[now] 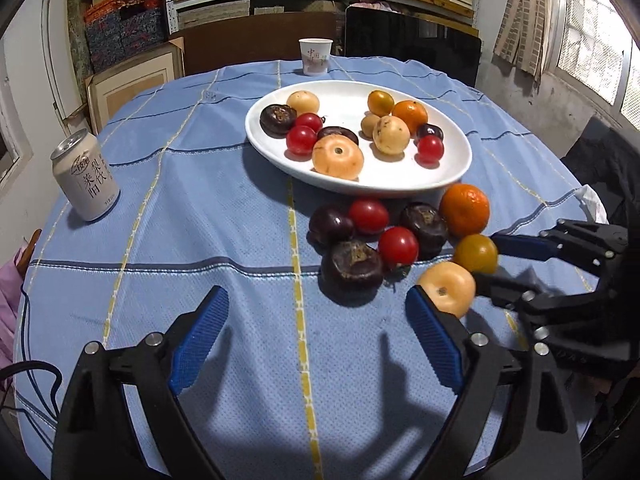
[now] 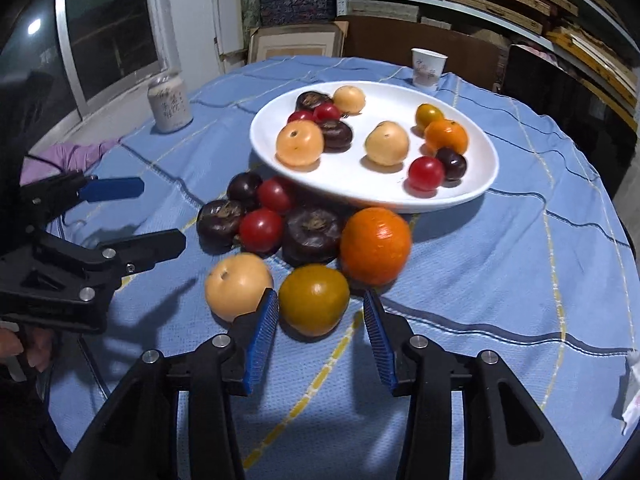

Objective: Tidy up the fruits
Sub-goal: 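Grasp a pale streaked tomato with the left tool while the right tool grasps a yellow tomato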

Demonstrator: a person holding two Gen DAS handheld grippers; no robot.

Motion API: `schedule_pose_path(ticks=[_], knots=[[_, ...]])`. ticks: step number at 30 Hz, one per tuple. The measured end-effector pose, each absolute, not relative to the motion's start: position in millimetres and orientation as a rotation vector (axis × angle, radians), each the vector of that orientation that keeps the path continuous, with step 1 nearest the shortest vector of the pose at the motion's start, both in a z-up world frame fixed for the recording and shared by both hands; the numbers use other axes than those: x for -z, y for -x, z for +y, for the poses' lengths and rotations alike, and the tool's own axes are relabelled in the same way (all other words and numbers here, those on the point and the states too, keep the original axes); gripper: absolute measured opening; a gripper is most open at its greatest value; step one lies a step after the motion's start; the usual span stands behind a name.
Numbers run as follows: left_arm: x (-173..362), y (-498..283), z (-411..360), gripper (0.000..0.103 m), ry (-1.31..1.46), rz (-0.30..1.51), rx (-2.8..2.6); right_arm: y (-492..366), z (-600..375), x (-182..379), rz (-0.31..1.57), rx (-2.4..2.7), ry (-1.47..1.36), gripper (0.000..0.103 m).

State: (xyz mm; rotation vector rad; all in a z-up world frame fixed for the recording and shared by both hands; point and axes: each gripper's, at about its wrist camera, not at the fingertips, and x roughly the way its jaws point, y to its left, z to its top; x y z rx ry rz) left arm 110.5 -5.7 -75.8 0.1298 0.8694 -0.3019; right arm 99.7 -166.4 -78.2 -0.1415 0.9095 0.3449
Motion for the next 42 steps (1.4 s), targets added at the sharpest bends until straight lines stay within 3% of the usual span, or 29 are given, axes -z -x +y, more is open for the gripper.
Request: schedule_pose_path(ticks=[2, 3, 21, 22, 26, 35, 36, 37, 40, 42], knots=[[77, -108, -7, 0.088, -0.133, 0.873, 0.311, -101, -164, 83, 0.929, -0.344, 0.146, 0.04], [76, -108, -9, 0.088, -0.141, 0.871, 0.313, -101, -166, 81, 0.92, -0.347, 0.119, 0.032], [87, -112, -83, 0.088, -0.265, 0.871, 0.371, -63, -198, 72, 0.895, -0.288, 0.118, 0.03], [88, -113, -85, 0.086, -0.271, 0.862, 0.369, -63, -199, 73, 0.894, -0.289, 0.114, 0.03], [88, -112, -92, 0.052, -0.287, 0.849, 0.389, -62, -201, 76, 0.893, -0.296, 0.102, 0.031], [99, -124, -93, 0.051, -0.249, 0.926, 0.427, -64, -203, 77, 0.887, -0.293, 0.09, 0.033], [98, -123, -93, 0.049, -0.25, 0.921, 0.429, -64, -203, 77, 0.887, -0.293, 0.091, 0.033], [97, -123, -93, 0.039, -0.248, 0.917, 0.433, -65, -203, 77, 0.887, -0.294, 0.09, 0.035], [93, -119, -89, 0.039, -0.224, 0.899, 0.445, -67, -204, 76, 0.886, -0.287, 0.08, 0.046], [90, -117, -85, 0.039, -0.198, 0.887, 0.452, -69, -203, 76, 0.89, -0.29, 0.072, 0.046]])
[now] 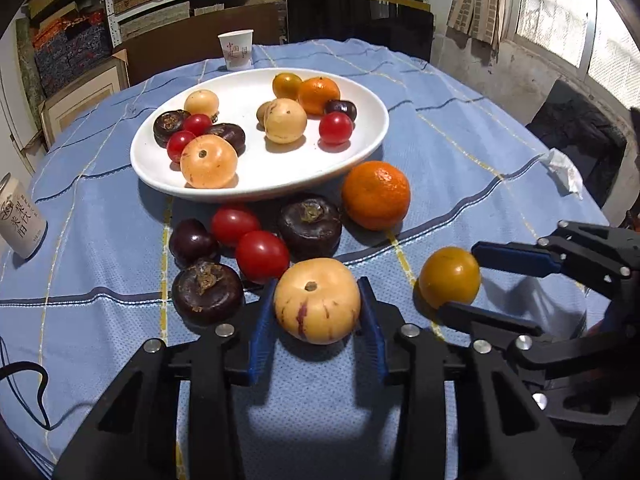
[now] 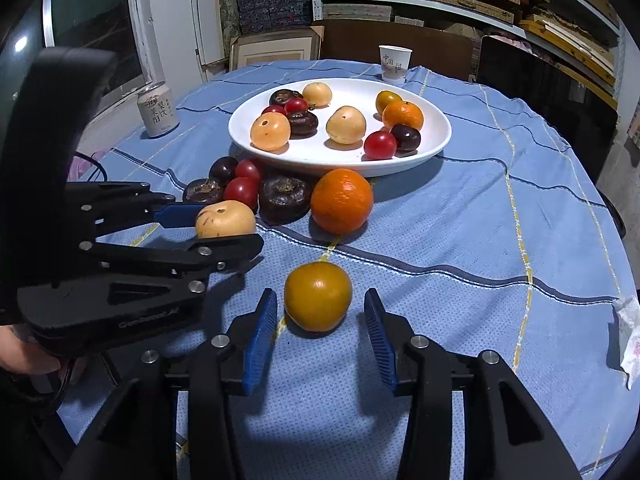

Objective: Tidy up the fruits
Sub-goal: 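Grasp a pale streaked tomato with the left tool while the right tool grasps a yellow tomato, then carry the streaked tomato and yellow tomato onto the plate and release both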

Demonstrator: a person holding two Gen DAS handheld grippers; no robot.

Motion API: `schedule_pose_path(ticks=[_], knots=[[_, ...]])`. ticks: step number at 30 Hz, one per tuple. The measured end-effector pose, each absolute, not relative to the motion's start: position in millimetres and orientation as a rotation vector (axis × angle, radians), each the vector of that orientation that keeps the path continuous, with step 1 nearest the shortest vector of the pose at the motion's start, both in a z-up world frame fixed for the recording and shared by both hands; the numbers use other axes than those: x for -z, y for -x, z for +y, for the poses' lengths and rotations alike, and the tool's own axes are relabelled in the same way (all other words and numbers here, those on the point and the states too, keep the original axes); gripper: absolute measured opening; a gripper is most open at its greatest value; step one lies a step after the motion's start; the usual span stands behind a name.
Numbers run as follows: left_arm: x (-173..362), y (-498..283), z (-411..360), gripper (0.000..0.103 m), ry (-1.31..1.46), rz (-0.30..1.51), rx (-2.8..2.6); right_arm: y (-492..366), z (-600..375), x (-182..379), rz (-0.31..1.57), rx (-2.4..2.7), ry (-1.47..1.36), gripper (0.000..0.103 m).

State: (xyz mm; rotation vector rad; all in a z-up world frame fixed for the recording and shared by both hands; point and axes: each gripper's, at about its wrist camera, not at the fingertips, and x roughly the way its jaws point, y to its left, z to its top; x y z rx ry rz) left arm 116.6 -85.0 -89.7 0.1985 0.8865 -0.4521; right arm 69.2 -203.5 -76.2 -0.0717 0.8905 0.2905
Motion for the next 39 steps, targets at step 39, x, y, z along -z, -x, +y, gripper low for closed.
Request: schedule_pose_path(ticks=[39], knots=[[26, -272, -35, 0.039, -0.032, 0.871, 0.33, -250, -193, -7, 0.74, -0.244, 0.124, 0.036]])
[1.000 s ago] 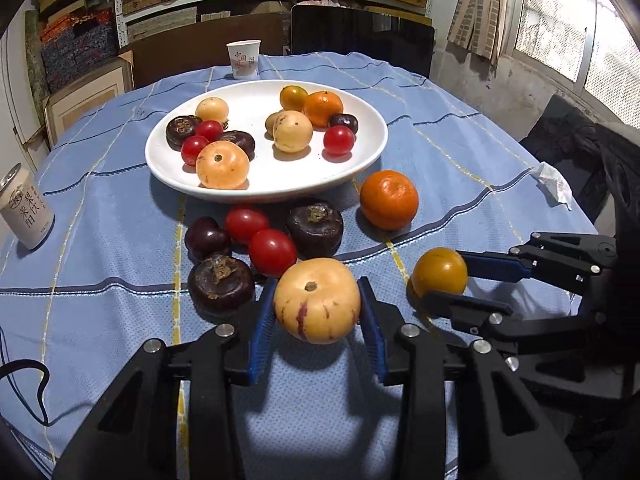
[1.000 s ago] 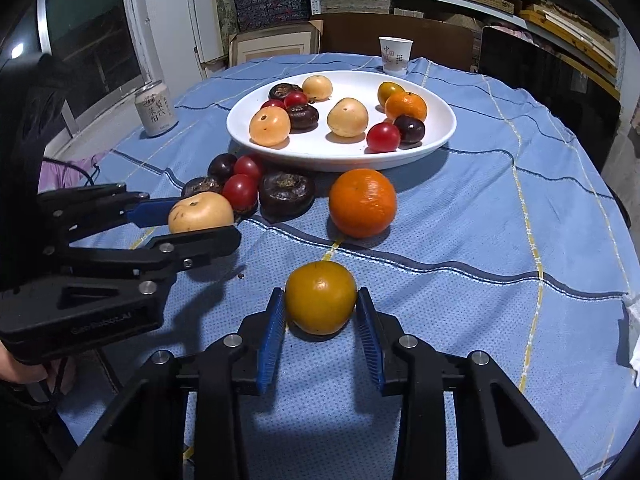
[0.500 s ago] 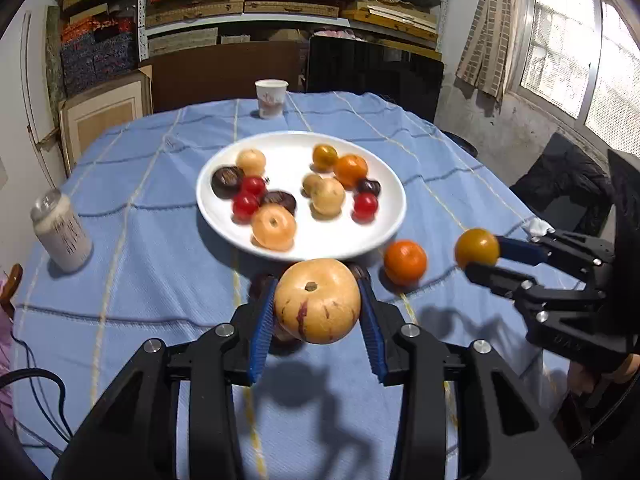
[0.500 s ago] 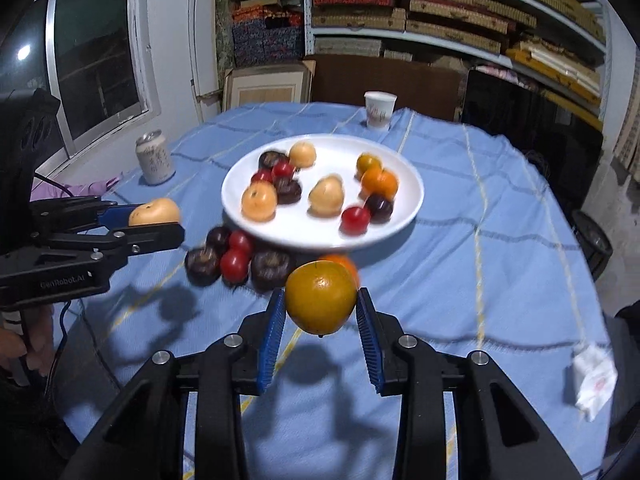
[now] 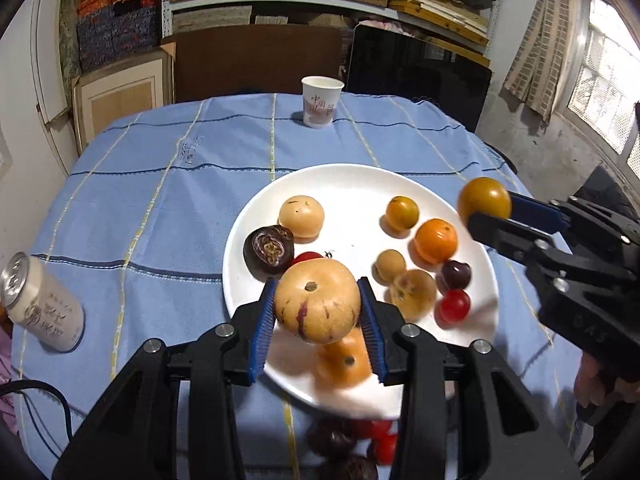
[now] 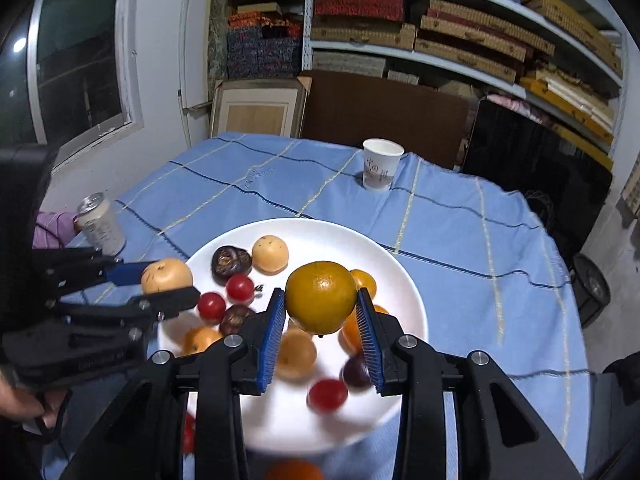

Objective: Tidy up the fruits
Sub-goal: 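Carry the streaked tomato and yellow tomato onto the plate and release both, then grasp a dark brown fruit with the left tool while the right tool grasps an orange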

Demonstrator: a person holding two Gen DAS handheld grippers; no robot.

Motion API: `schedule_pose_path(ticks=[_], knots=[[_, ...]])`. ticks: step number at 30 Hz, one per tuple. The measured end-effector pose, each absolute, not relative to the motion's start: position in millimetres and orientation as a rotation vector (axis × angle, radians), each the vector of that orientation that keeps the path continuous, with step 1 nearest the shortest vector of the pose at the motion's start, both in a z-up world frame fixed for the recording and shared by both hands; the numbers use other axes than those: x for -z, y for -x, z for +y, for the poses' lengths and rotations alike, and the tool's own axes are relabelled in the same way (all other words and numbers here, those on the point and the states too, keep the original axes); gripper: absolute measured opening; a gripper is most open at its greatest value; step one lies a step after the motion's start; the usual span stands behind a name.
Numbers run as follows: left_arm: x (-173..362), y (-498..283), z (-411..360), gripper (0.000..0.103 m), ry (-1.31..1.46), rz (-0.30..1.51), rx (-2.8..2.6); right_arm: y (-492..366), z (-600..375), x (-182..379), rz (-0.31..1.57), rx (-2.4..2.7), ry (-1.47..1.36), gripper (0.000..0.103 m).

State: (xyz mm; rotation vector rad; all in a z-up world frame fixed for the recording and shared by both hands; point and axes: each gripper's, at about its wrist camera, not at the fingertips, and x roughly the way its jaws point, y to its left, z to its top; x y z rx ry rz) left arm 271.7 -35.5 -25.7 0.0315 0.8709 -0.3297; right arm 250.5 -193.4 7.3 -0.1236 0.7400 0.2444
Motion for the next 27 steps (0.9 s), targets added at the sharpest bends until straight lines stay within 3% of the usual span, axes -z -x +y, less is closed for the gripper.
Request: schedule_pose_path(ticks=[6, 8, 9, 16, 22, 27], knots=[[44, -306, -41, 0.041, -0.029, 0.915, 0.307, -301, -187, 23, 0.817, -0.273, 0.081, 0.037], [42, -307, -38, 0.067, -0.023, 0.894, 0.292, -303, -187, 25, 0.808, -0.269, 0.089, 0.043], [41, -306, -37, 0.069, -0.016, 0.883, 0.29, -302, -187, 24, 0.794, -0.257, 0.097, 0.05], [30, -275, -30, 0.071, 0.002, 0.865, 0.305, -269, -202, 4, 0.753, -0.249, 0.08, 0.053], [27, -199, -22, 0.089, -0.064, 0.814, 0.347, -195, -215, 6, 0.764, -0.233, 0.107, 0.059], [44, -151, -15, 0.091, -0.081, 0.838, 0.381, -138, -225, 39, 0.798, -0.233, 0.13, 0.061]])
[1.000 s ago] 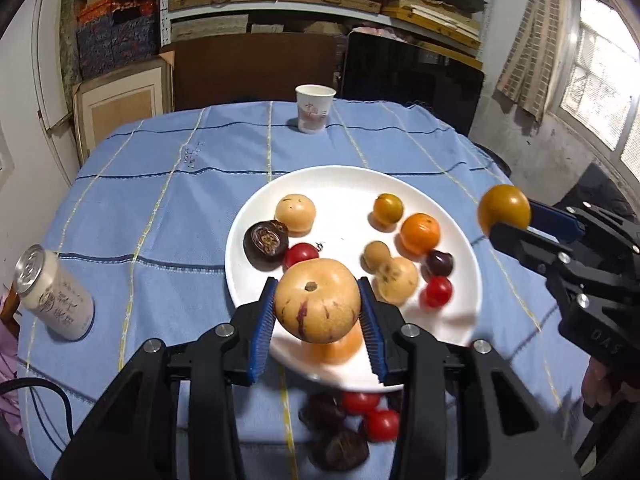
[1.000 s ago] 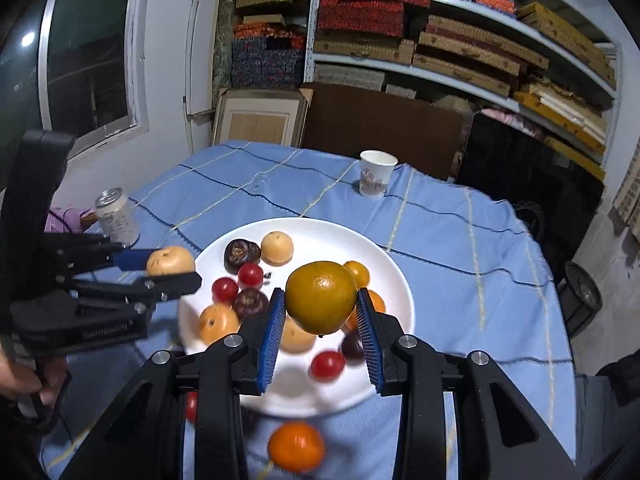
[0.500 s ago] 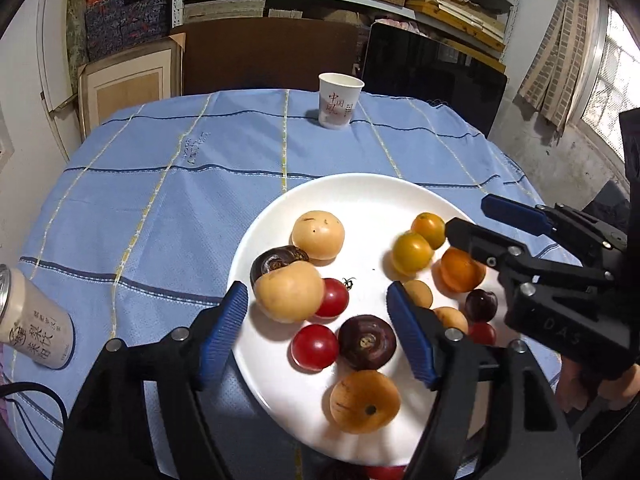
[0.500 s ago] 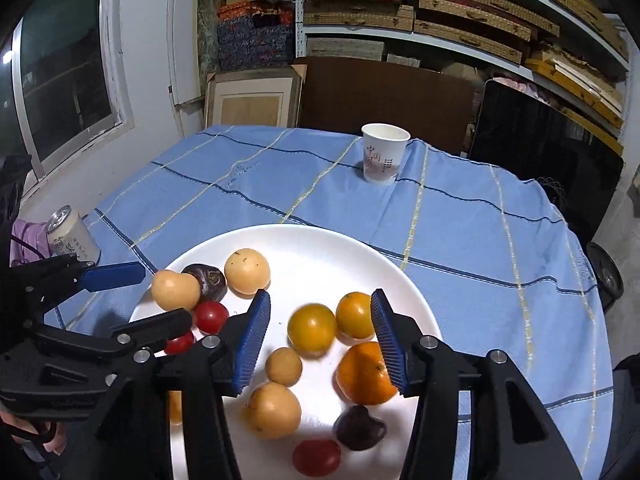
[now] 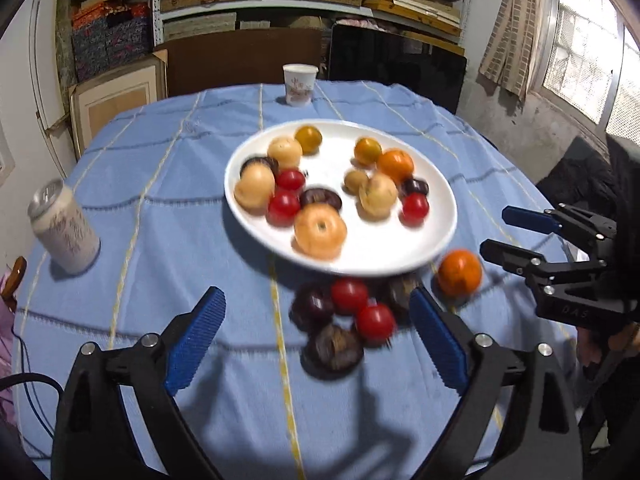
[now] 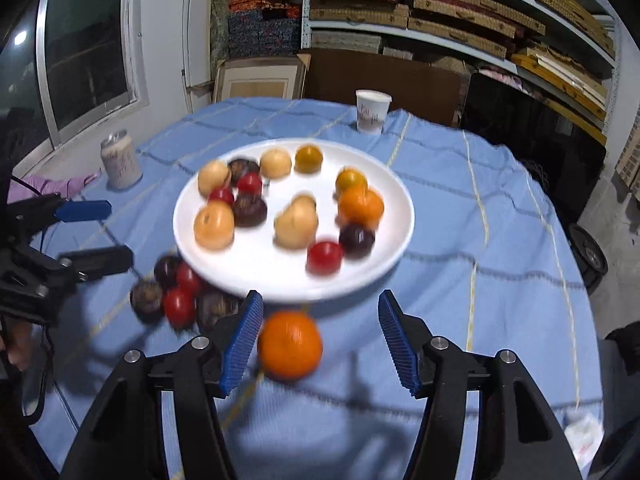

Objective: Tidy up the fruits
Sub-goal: 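Grasp a dark brown fruit with the left tool while the right tool grasps an orange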

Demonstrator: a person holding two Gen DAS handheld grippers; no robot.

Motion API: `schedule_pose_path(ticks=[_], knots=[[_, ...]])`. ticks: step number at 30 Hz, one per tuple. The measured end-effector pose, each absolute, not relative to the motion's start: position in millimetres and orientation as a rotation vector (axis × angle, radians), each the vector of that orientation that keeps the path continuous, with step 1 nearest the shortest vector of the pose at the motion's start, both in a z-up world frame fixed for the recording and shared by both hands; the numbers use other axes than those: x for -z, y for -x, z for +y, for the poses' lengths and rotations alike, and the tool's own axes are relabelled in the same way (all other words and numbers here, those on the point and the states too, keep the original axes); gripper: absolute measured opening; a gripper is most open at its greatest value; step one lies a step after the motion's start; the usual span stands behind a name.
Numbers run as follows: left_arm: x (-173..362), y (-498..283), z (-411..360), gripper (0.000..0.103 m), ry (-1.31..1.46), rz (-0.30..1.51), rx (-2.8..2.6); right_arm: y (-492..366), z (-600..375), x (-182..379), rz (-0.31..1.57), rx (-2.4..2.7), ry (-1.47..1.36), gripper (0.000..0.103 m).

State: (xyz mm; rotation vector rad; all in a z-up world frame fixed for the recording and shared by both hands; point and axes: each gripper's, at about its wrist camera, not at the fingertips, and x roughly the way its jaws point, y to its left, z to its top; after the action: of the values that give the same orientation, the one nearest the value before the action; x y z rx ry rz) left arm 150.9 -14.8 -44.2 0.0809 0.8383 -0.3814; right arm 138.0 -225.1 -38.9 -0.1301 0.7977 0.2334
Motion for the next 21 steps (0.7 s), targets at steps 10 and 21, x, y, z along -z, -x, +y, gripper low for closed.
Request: schedule_pose_path(ticks=[10, 21], knots=[[73, -123, -18, 0.091, -0.142, 0.881, 0.315, -146, -204, 77, 0.877, -0.211, 0.134, 0.06], [89, -139, -27, 0.091, -0.222, 0.897, 0.213, -108, -206, 78, 0.874, -0.286, 0.026, 0.045]])
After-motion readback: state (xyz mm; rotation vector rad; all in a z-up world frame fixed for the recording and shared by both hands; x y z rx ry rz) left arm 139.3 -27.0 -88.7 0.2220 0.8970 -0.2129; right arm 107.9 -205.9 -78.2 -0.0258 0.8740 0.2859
